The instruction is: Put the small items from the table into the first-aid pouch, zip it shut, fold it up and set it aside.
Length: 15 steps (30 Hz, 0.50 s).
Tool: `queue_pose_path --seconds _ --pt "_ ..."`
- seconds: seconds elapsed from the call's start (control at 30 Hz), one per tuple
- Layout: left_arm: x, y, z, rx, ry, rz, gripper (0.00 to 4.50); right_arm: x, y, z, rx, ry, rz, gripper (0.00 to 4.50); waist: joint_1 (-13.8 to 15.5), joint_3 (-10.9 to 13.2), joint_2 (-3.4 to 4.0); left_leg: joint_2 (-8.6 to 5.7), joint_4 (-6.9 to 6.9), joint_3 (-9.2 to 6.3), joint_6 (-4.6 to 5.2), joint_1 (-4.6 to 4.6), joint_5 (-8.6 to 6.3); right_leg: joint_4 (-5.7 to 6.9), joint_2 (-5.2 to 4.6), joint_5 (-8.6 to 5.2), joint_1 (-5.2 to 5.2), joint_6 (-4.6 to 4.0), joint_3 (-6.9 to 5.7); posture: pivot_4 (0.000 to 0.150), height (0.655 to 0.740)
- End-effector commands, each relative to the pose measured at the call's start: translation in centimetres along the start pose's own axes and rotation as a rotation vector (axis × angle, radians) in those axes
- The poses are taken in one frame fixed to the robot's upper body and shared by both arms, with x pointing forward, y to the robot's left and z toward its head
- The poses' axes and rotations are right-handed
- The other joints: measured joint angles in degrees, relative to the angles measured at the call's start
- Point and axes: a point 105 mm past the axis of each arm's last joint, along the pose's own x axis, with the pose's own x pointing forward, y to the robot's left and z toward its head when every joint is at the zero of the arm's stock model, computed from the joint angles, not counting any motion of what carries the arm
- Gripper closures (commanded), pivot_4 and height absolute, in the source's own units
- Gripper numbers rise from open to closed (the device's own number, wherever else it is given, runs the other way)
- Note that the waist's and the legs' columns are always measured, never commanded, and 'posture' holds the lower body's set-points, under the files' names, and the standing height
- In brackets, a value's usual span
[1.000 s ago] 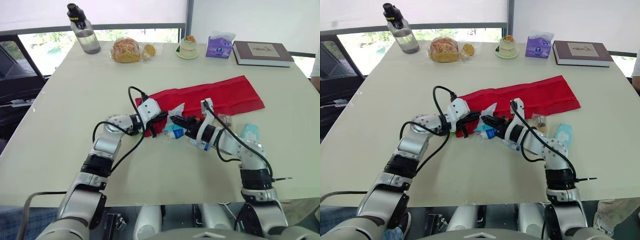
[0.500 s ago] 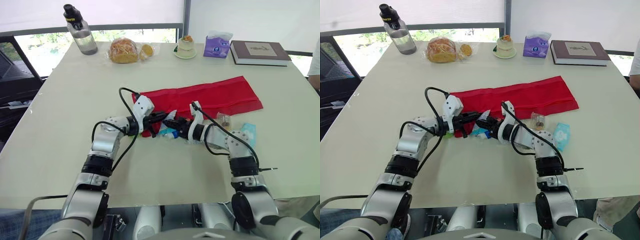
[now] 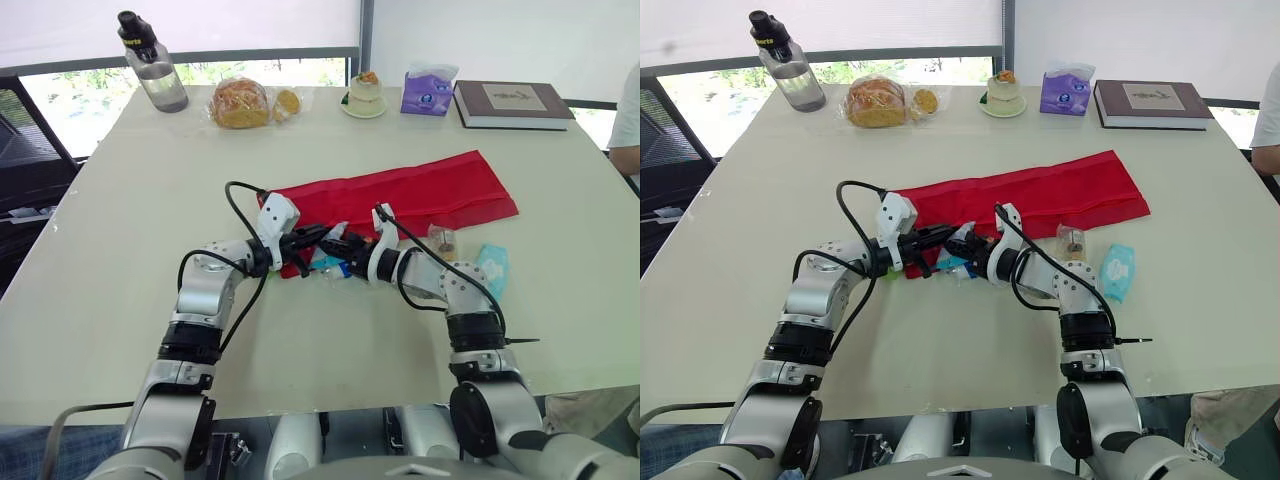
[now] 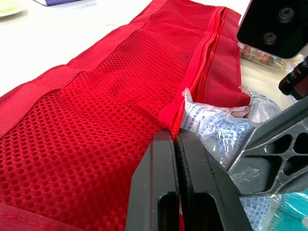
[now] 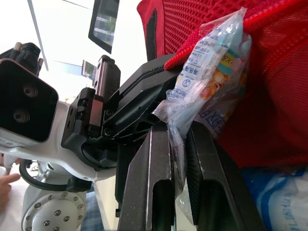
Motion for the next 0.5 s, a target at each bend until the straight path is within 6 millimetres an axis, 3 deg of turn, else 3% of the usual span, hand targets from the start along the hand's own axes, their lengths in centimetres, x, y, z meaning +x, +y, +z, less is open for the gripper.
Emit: queue_pose_path --seconds 0.03,0.3,0.5 --pt "0.4 -1.9 1.3 0.017 -0.062 -0.072 4.43 0.5 -1.3 -0.3 0.04 0.002 -0.073 4.5 -0.03 -0.04 0.0 0.0 0.0 0.01 0.0 0.01 0.0 0.0 0.0 0.0 0.01 0.0 0.01 0.15 0.74" --pt "0.3 -1.6 1.6 -0.045 -0.107 -0.008 4.43 0.7 -1.4 -2.0 0.027 0.105 -0.088 4.5 0.08 -0.1 0.0 0.02 0.02 0.0 0.0 0.04 0.0 0.01 -0.04 0.0 0.05 0.0 0.01 0.15 0.74" --pt "0.7 -2.8 1.4 -0.054 -0.108 -0.038 4.43 1.3 -1.3 -3.0 0.018 0.156 -0.092 4.5 0.07 -0.15 0.02 -0.01 0.02 0.0 0.0 0.04 0.0 0.0 -0.05 0.0 0.05 0.0 0.01 0.15 0.74"
